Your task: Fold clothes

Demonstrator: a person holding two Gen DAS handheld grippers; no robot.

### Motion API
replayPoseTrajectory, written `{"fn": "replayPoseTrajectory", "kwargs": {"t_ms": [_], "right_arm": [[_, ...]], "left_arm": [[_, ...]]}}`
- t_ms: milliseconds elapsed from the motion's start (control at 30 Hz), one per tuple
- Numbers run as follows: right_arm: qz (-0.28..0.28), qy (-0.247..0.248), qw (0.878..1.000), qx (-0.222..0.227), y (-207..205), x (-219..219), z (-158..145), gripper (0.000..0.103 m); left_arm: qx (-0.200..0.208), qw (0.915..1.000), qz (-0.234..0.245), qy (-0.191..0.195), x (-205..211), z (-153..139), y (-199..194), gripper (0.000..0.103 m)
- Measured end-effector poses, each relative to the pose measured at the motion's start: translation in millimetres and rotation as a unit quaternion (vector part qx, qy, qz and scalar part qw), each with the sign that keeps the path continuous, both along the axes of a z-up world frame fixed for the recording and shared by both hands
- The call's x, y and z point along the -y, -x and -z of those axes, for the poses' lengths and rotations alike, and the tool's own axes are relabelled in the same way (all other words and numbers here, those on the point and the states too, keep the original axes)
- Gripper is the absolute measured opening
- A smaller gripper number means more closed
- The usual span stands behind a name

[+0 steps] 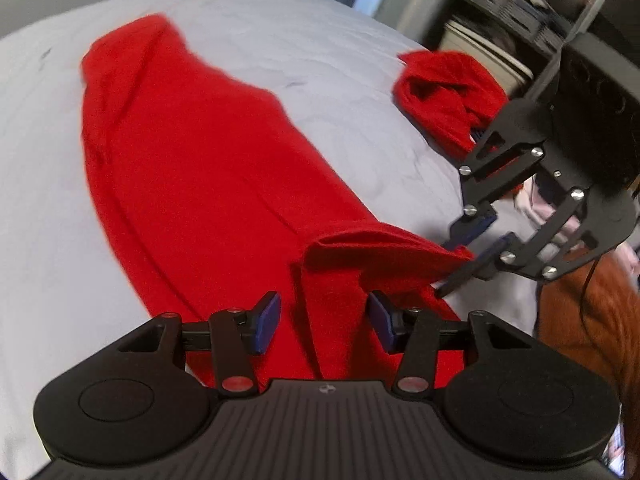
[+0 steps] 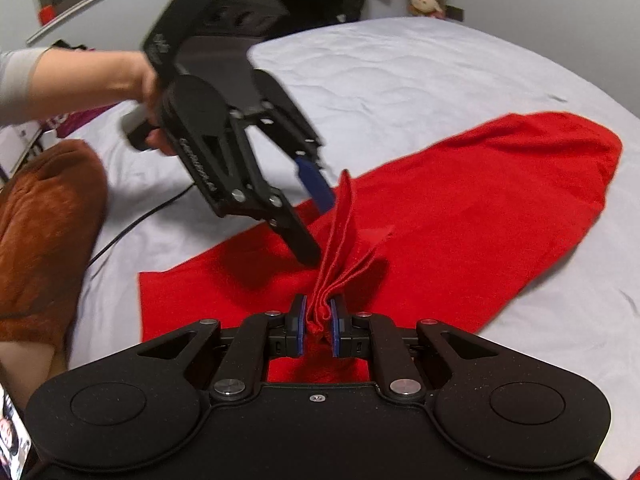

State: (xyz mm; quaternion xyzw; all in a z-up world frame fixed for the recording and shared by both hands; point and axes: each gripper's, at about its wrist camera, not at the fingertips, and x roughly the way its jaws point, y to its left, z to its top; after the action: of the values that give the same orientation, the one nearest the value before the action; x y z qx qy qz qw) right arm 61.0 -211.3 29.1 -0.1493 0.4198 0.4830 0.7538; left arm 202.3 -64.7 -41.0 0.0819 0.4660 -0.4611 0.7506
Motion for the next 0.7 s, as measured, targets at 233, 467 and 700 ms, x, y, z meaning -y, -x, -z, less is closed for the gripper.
{"fn": "replayPoseTrajectory", "kwargs": {"t_ms": [233,467,700], "right_arm": [[-0.020,0.002,1.000,0.004,6.2,-3.0,-6.5,0.011],[-0.007,0.011,1.000,-0.011,1.2,6.2,5.5,0.011],[0.023,0.004,0.999,-0.039,-9.4,20.6,27.3,0.011]], "left_arm": [[-0.058,0.9955,0.069,0.030,11.9,9.1,-26.1,0.048],[-0.095,0.9905,0.099,0.018,27.3,26.8,-51.7,0.054],[-0.071,0.9931,0.091,0.019,43.2,34.8,-46.2,0.041]]}}
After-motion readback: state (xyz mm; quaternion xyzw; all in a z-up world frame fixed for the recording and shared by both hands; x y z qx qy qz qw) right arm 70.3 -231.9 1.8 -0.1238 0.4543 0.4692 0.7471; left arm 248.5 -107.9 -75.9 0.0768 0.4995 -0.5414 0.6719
